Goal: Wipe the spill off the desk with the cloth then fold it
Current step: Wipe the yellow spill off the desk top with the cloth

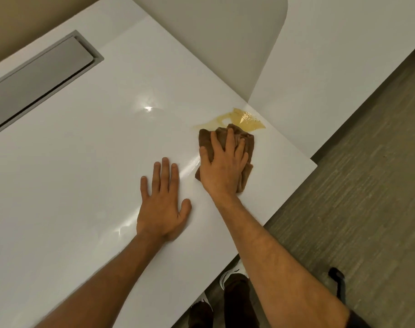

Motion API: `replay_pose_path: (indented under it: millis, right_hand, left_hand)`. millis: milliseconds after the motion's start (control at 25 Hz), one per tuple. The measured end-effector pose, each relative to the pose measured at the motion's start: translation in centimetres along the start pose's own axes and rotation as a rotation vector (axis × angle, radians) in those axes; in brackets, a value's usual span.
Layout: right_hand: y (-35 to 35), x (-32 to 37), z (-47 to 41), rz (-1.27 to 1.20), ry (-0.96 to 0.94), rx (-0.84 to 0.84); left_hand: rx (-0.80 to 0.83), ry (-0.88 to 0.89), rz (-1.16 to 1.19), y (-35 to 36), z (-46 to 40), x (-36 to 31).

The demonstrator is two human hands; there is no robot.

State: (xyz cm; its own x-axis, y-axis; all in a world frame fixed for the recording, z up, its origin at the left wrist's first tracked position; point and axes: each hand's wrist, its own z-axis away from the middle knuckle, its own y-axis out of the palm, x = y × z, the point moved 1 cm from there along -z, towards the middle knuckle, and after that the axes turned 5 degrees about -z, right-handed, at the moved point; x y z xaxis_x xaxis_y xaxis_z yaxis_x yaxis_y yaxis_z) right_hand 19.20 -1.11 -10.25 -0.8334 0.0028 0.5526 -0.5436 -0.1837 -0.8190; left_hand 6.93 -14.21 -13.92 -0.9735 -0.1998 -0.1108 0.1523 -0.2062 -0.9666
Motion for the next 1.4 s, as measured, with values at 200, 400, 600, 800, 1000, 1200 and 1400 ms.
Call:
replay_pose_path:
  millis: [200,400,600,800,1000,1200,1400]
  right_hand:
    - [2.5,4.9,-3.7,0.064,-0.197,0.145]
    - [1.6,4.4,-4.9,-0.052,-0.468,0.333]
    - [-1.9,-1.1,-1.0,-0.185,-0.573,0.334]
    - [-4.6,-7.7,3.5,-0.377,-0.408,0.297]
    - [-3.0,-4.5,0.5,-0.345,-0.330,0.161]
    - [-0.4,0.7,-4.0,-0.074,-0.425,0.241]
    - [0.0,0.5,-1.6,0.015,-0.685,0.354]
  left_hand:
    - [0.002,0.000,0.008,0.0,0.0,-0.1]
    - [0.000,-0.001,0.026,0.1,0.0,0.0]
    - [-0.026,0.007,0.071,-0.1,0.2,0.1]
    - [-0.028,0.004,0.069,-0.3,0.3,0.2]
    - [-0.011,-0.002,0.075,-0.4,0.2,-0.1]
    - [-0.022,-0.014,0.100,-0.3,0.1,0.0]
    - [-0.095,-0.024,0.221,-0.7,0.5,-0.1]
